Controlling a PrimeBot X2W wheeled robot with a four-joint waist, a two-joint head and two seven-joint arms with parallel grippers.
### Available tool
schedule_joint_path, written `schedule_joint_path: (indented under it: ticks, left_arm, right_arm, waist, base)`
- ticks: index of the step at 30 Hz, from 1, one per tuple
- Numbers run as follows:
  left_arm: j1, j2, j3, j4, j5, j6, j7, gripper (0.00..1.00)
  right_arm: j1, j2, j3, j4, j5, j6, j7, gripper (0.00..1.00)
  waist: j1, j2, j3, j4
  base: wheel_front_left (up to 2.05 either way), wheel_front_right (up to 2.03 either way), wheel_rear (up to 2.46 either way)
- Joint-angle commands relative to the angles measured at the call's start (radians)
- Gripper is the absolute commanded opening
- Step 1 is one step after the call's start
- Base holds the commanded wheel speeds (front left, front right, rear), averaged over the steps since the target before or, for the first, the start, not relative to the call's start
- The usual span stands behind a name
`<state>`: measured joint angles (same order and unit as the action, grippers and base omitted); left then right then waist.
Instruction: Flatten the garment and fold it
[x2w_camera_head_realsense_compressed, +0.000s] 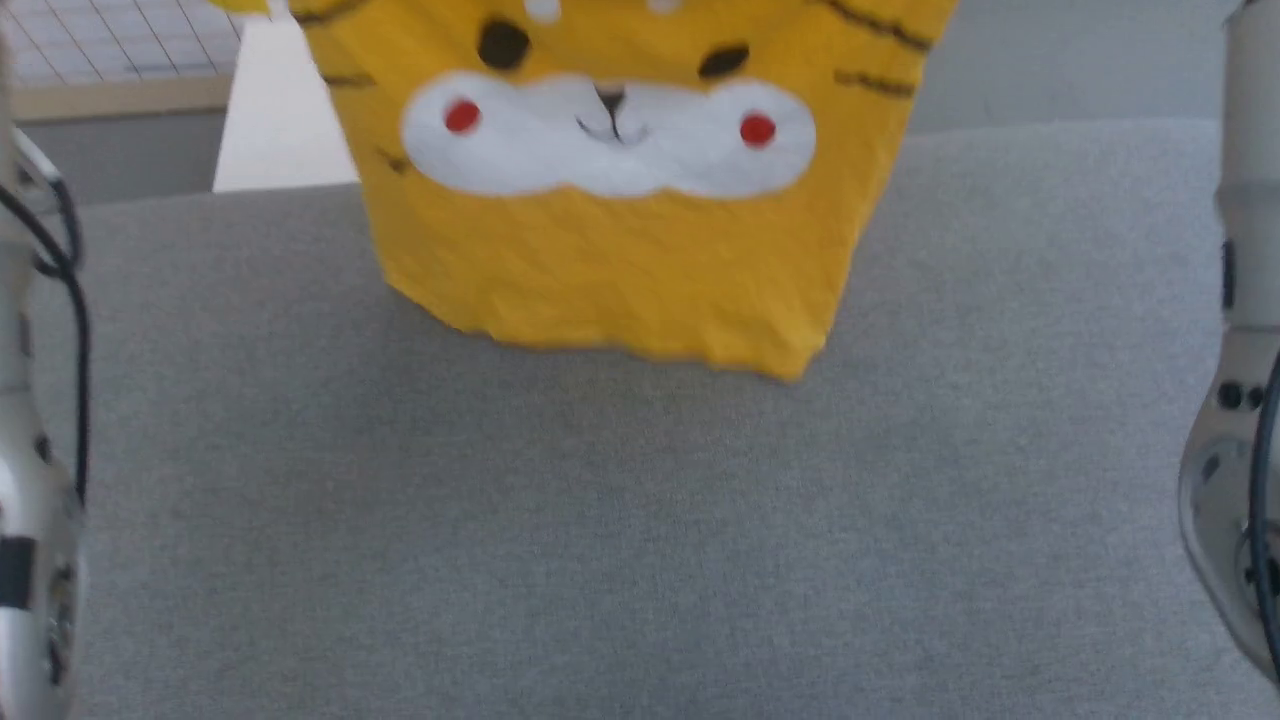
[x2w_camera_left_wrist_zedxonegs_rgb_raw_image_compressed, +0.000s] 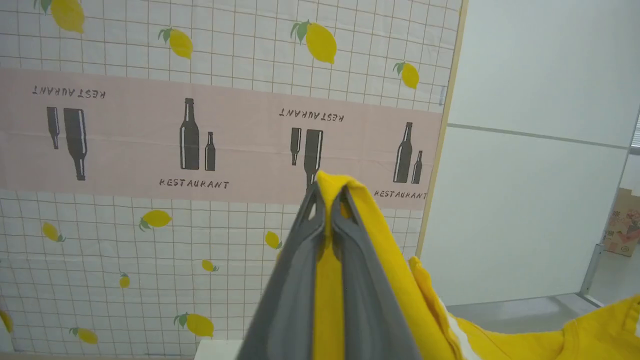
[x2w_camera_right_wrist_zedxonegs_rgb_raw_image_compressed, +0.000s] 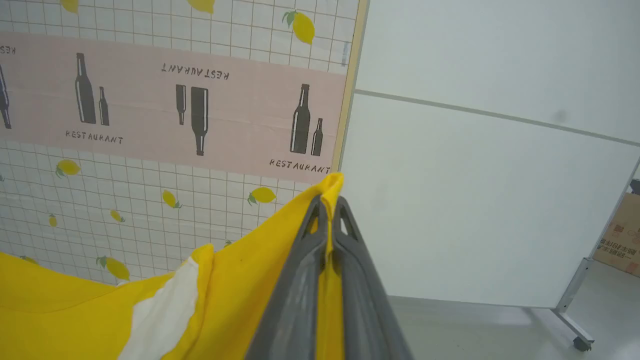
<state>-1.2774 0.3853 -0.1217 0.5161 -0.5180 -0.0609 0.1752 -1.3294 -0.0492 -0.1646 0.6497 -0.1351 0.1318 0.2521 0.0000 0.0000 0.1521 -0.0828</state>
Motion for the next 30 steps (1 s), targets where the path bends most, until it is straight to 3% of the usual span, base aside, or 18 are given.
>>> schedule_joint_path:
  ticks: [1,10,13,24,30]
  left_arm:
    - [-0.055,0.014,0.018,-0.008,-0.005,-0.001,-0.036,0.0]
    - [-0.236,0.013,0.059,0.002,-0.033,-0.032,-0.204,0.0]
    - [-0.285,0.011,0.059,0.022,-0.048,-0.051,-0.295,0.0]
    - [-0.31,0.045,0.04,0.087,-0.11,-0.068,-0.387,0.0]
    - [-0.236,0.079,-0.049,0.055,-0.186,-0.069,-0.407,0.0]
  right_arm:
    - [-0.051,-0.001,-0.002,-0.022,-0.03,-0.001,-0.033,0.0]
    - [-0.23,-0.001,0.011,-0.09,-0.181,-0.001,-0.176,0.0]
    - [-0.268,-0.001,0.048,-0.105,-0.283,-0.001,-0.237,0.0]
    - [-0.316,-0.001,0.079,-0.128,-0.409,-0.001,-0.269,0.0]
    - [-0.25,-0.001,0.083,-0.115,-0.433,-0.001,-0.29,0.0]
  waist:
    - [0.0,0.0,0.126,-0.017]
    - [0.0,0.0,0.326,-0.001]
    - [0.0,0.0,0.383,0.015]
    - [0.0,0.0,0.497,0.058]
    - [0.0,0.0,0.526,0.08]
  base:
    - [0.0,0.0,0.0]
    - [0.0,0.0,0.0]
    - [0.0,0.0,0.0]
    - [0.0,0.0,0.0]
    - [0.0,0.0,0.0]
